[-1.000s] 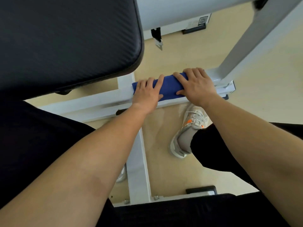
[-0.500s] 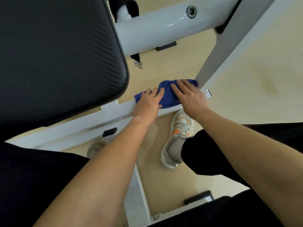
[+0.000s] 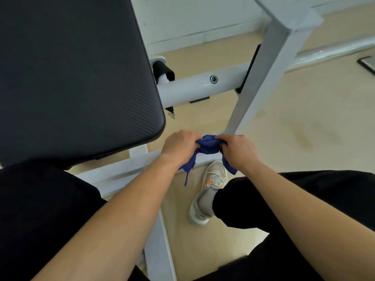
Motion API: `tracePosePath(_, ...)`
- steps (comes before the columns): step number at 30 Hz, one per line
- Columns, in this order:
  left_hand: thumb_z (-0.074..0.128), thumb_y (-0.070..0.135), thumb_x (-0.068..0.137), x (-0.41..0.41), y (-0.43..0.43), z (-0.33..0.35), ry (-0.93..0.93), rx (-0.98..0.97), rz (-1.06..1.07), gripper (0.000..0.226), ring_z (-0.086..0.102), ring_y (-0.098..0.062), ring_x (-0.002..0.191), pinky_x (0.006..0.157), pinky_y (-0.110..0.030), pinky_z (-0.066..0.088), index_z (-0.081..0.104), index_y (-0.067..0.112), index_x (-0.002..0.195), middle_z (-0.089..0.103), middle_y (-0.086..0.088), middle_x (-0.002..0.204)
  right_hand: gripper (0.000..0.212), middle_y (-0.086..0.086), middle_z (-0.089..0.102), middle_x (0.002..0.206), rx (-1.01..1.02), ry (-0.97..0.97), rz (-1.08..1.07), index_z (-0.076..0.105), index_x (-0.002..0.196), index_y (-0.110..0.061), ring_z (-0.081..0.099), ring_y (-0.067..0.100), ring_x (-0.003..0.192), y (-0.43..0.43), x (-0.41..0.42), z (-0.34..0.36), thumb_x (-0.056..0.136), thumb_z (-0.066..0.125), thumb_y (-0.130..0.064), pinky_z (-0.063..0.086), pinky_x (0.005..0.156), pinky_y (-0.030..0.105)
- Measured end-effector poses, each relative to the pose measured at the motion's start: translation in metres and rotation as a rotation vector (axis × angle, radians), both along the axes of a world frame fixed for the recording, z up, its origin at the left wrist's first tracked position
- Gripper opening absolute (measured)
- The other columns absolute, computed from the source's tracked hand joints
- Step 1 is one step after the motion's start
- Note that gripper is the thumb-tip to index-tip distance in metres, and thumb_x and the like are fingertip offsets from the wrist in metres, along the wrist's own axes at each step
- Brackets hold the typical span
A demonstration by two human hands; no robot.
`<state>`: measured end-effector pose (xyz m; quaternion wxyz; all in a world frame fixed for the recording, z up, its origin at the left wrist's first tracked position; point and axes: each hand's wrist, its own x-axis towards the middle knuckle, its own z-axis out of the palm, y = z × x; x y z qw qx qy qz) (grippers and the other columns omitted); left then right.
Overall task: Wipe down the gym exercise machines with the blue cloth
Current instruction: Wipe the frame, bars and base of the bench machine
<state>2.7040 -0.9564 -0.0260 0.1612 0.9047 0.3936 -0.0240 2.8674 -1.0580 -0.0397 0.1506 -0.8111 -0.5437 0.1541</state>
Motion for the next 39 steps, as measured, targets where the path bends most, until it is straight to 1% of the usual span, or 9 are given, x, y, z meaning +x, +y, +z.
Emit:
tracePosePath(5,0.057,0.02,0.089,0.003,-0.014,0.097,-0.222,0.024,-0.08,0.015,0.061,-0.028,0.08,0.069,-0.041,0.051,0.068,0.024,0.099,0.069,-0.004,0.086,0.038,-0.002,0.073,0.086,0.33,0.124,-0.017,0.073,0.106,-0.031,0.064,0.022,0.081,-0.01,0.004,0.075,0.089,0.05,-0.007,0.049,0.069,0.032)
tracePosePath(9,0.056,0.015,0.089,0.002,-0.021,0.158,-0.404,0.133,-0.102,0.018,0.059,-0.024,0.079,0.07,-0.04,0.049,0.067,0.025,0.099,0.069,0.0,0.085,0.037,0.0,0.072,0.087,0.61,0.173,0.019,0.075,0.103,-0.018,0.058,0.008,0.077,0.004,0.002,0.127,0.085,0.05,0.002,0.04,0.07,0.006)
tracePosePath(13,0.05,0.015,0.091,0.008,0.01,0.199,-0.392,0.504,-0.013,0.018,0.06,-0.028,0.08,0.065,-0.043,0.051,0.058,0.025,0.104,0.065,0.0,0.093,0.031,0.002,0.07,0.103,0.766,0.101,0.058,0.075,0.104,-0.015,0.061,0.014,0.093,0.044,0.011,0.157,0.088,0.049,-0.008,0.046,0.08,0.019)
tracePosePath(16,0.049,0.014,0.095,0.015,0.04,0.2,-0.234,0.598,0.084,0.021,0.06,-0.029,0.089,0.064,-0.037,0.046,0.059,0.024,0.11,0.062,-0.003,0.102,0.026,0.007,0.065,0.114,0.589,-0.056,0.072,0.073,0.109,-0.014,0.061,0.027,0.099,0.079,0.024,0.156,0.092,0.055,-0.006,0.051,0.08,0.037)
tracePosePath(20,0.044,0.029,0.1,0.033,0.035,0.151,0.045,0.351,0.137,0.026,0.058,-0.031,0.105,0.077,-0.038,0.044,0.06,0.016,0.115,0.063,-0.007,0.114,0.045,0.007,0.056,0.135,0.137,-0.098,0.212,0.061,0.131,-0.018,0.052,0.029,0.124,0.096,0.03,0.131,0.09,0.047,-0.006,0.045,0.102,0.04)
tracePosePath(25,0.024,0.03,0.104,0.042,0.042,0.121,-0.028,0.354,0.124,0.036,0.057,-0.035,0.1,0.079,-0.044,0.044,0.053,0.011,0.113,0.062,-0.013,0.114,0.044,0.005,0.048,0.146,0.197,0.06,0.241,0.055,0.139,-0.016,0.04,0.02,0.136,0.096,0.034,0.122,0.106,0.028,-0.026,0.028,0.114,0.034)
tracePosePath(31,0.033,0.013,0.097,0.07,0.061,0.12,0.112,0.301,0.206,0.03,0.059,-0.032,0.105,0.077,-0.039,0.034,0.057,0.015,0.115,0.063,-0.009,0.115,0.036,0.0,0.055,0.091,0.136,-0.255,0.142,0.052,0.078,-0.025,0.049,0.027,0.089,0.131,0.033,0.12,0.1,0.025,-0.032,0.032,0.079,0.038)
tracePosePath(36,0.035,0.01,0.097,0.071,0.061,0.121,0.107,0.336,0.187,0.028,0.061,-0.031,0.1,0.075,-0.038,0.034,0.057,0.013,0.114,0.065,-0.007,0.112,0.032,0.0,0.054,0.087,0.131,-0.36,0.128,0.053,0.079,-0.023,0.049,0.028,0.084,0.142,0.032,0.119,0.101,0.031,-0.029,0.028,0.074,0.036)
tracePosePath(39,0.028,0.025,0.101,0.057,0.049,0.105,-0.022,0.436,0.202,0.032,0.059,-0.027,0.103,0.082,-0.039,0.037,0.054,0.019,0.118,0.064,-0.003,0.115,0.042,0.002,0.061,0.101,0.304,-0.295,0.156,0.063,0.092,-0.018,0.055,0.03,0.099,0.119,0.029,0.102,0.098,0.023,-0.03,0.036,0.086,0.038)
